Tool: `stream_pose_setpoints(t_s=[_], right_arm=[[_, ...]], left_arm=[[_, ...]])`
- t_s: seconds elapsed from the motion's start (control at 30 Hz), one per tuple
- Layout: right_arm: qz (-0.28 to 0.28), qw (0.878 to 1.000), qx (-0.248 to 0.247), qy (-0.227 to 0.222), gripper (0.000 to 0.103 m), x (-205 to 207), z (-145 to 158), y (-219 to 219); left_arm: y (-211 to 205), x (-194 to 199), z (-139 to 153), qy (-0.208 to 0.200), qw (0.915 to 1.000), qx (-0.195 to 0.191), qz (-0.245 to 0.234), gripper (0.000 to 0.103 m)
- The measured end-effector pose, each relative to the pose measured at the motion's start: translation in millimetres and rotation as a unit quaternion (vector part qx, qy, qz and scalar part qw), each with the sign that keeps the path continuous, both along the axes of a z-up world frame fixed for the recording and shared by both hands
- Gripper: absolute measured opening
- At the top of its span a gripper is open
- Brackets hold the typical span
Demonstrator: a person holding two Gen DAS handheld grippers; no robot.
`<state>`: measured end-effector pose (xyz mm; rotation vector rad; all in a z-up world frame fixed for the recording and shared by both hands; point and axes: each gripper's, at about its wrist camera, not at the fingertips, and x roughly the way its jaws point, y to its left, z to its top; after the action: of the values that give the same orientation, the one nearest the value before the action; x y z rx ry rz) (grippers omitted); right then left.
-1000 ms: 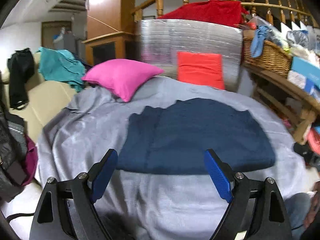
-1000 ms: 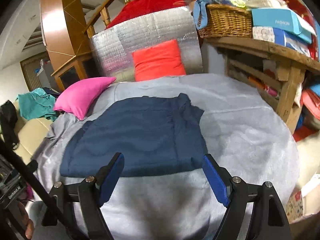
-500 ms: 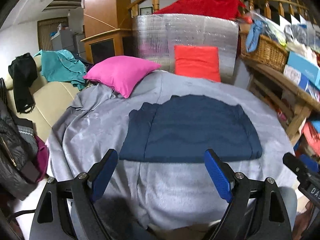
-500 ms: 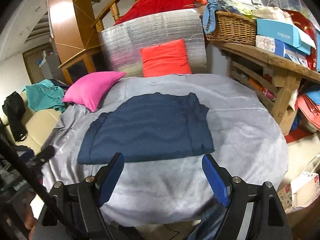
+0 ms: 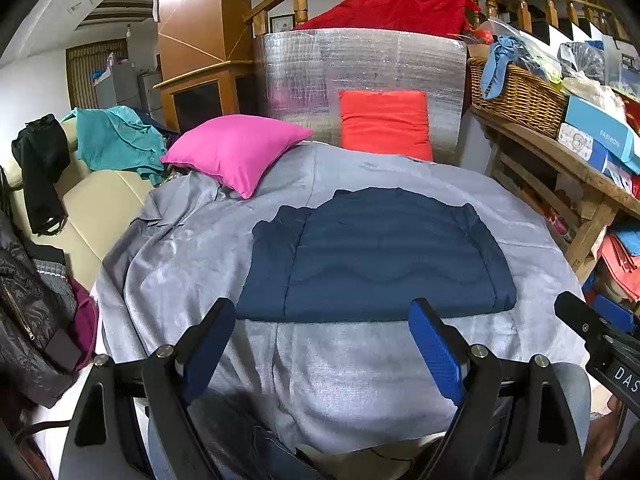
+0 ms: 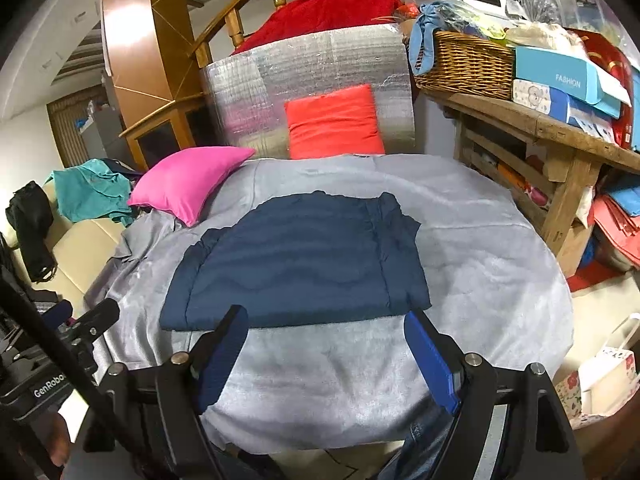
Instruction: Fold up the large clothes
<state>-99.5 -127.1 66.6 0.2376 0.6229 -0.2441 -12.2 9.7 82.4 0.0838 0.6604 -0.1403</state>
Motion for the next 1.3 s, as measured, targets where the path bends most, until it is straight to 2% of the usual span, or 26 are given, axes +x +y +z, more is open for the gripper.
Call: stream_pose_setpoints(t_s=[0.3, 0.43, 0.93, 1.07, 1.17, 1.23, 1.3], right_arm=[[0.002, 1.000, 0.006, 0.007, 0.083, 5.3, -9.7, 2.3], [0.004, 1.000, 0.010, 0.015, 0.083, 10.6, -16.7, 2.9], [0.003, 1.000, 0.010, 0.023, 0.083, 18.4, -25.1, 2.0], [0.002, 1.000, 0.016, 0.020, 0.083, 22.0, -28.1, -1.8], [-0.001, 0.999, 0.024, 0.026, 0.083, 31.0, -34.3, -7.4], [0.000, 0.999, 0.036, 0.041, 0.083, 41.8, -36.6, -14.7], [-0.007, 0.999, 0.025, 0.030, 0.083, 46.7, -33.2, -19.1]], left_arm=[[-2.4, 1.5, -7.8, 0.007, 1.0000, 0.003, -0.003, 0.088], [-5.6, 6.9, -17.7, 0.023, 0.9996, 0.015, -0.006, 0.088], [0.5, 14.0, -24.8, 0.021, 0.9995, 0.022, 0.009, 0.088], [-4.5, 21.8, -30.5, 0.011, 0.9993, 0.034, 0.012, 0.088], [-7.1, 34.9, -41.5, 0.021, 0.9981, 0.056, 0.018, 0.088], [-3.5, 44.0, -44.9, 0.029, 0.9979, 0.055, 0.020, 0.088], [2.0, 46.6, -46.0, 0.016, 0.9985, 0.047, 0.025, 0.088]])
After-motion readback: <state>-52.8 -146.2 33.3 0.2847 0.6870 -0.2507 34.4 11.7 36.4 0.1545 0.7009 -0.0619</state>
